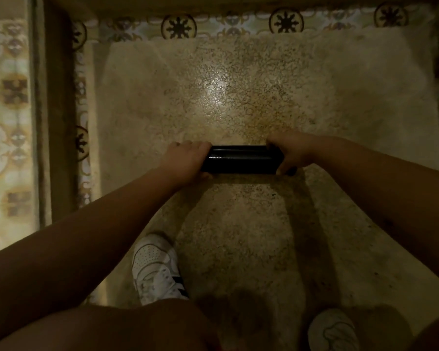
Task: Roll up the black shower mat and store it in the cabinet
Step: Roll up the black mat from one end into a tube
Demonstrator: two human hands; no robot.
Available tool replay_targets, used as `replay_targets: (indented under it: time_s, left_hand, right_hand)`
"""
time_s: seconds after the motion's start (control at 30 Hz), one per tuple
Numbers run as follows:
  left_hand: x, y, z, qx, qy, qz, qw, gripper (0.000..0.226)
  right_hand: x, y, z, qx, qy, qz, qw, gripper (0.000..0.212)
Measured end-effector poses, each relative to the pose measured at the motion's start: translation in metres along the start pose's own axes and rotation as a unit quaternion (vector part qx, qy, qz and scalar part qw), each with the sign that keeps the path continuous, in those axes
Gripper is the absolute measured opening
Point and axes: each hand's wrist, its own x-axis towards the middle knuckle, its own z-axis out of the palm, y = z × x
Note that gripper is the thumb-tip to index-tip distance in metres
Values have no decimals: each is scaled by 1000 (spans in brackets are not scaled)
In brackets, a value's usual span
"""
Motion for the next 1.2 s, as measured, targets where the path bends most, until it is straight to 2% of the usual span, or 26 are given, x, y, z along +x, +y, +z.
replay_targets:
  time_s: [0.07, 0.17, 0.27, 0.37, 0.47, 0.53, 0.6, 0.7, 0.8, 0.93, 1.03, 1.13, 1.2]
  left_hand:
    - [0, -1, 0, -11, -1, 3, 1000, 70]
    - [7, -6, -7, -42, -21, 3, 999, 70]
    - [16, -11, -15, -62, -36, 9, 997, 65]
    - [20, -14, -18, -64, -40, 13, 997, 65]
    - [22, -17, -17, -95, -38, -14, 995, 67]
    - [23, -18, -19, -125, -40, -50, 990, 72]
    - [24, -20, -21, -129, -41, -60, 989, 70]
    - [20, -20, -20, -100, -24, -32, 994, 61]
    - [12, -19, -13, -53, 30, 14, 998, 56]
    - [3, -21, -7, 17, 91, 3, 996, 72]
    - [0, -29, -5, 57, 91, 7, 994, 87]
    - [2, -37, -8, 41, 87, -13, 995, 97]
    - [5, -39, -11, 40, 81, -8, 996, 95]
  right_hand:
    - [-1, 3, 5, 33, 2, -2, 999, 68]
    - [-12, 17, 18, 75, 88, -18, 993, 67]
    - [-28, 24, 40, -51, 228, -67, 970, 69]
    - [-33, 19, 54, -102, 290, -67, 949, 81]
    - [-30, 12, 65, -122, 273, -50, 953, 97]
    - [-26, 12, 71, -131, 266, -36, 954, 99]
    - [-21, 13, 69, -124, 270, -29, 955, 96]
    - [-17, 13, 65, -115, 261, -21, 958, 89]
    - [-13, 15, 66, -106, 273, -20, 956, 75]
    - [-7, 20, 59, -67, 248, -30, 966, 73]
    - [-3, 23, 53, -41, 240, -39, 969, 79]
    - [0, 26, 43, 2, 226, -49, 973, 81]
    - [1, 26, 36, 26, 210, -53, 976, 79]
